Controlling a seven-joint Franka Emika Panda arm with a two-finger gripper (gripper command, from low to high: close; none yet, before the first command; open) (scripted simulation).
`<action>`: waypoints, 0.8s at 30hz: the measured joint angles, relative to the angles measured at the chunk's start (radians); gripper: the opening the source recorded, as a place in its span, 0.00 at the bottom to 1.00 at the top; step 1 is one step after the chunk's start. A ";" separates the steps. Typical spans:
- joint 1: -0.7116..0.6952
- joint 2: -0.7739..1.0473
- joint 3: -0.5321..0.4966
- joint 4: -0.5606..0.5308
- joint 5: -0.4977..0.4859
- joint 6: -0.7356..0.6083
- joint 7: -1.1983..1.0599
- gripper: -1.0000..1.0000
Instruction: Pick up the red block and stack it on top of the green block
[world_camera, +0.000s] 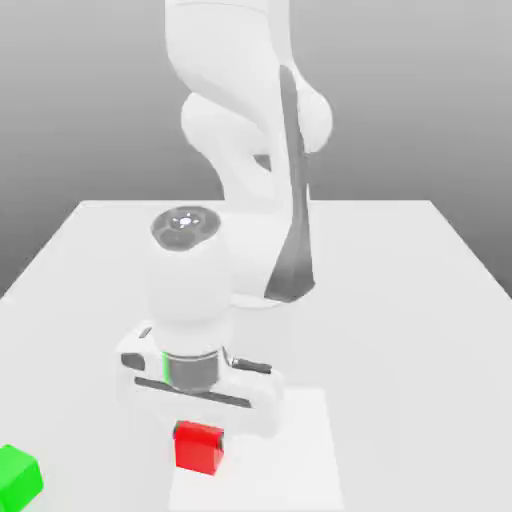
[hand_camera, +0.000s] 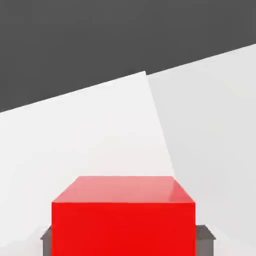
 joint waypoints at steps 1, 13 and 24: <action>-0.002 0.013 0.002 0.002 0.001 0.011 -0.001 0.00; -0.090 -0.115 -0.081 0.146 0.020 -0.269 -0.003 0.00; -0.242 0.127 -0.147 0.398 0.115 -0.282 -0.058 1.00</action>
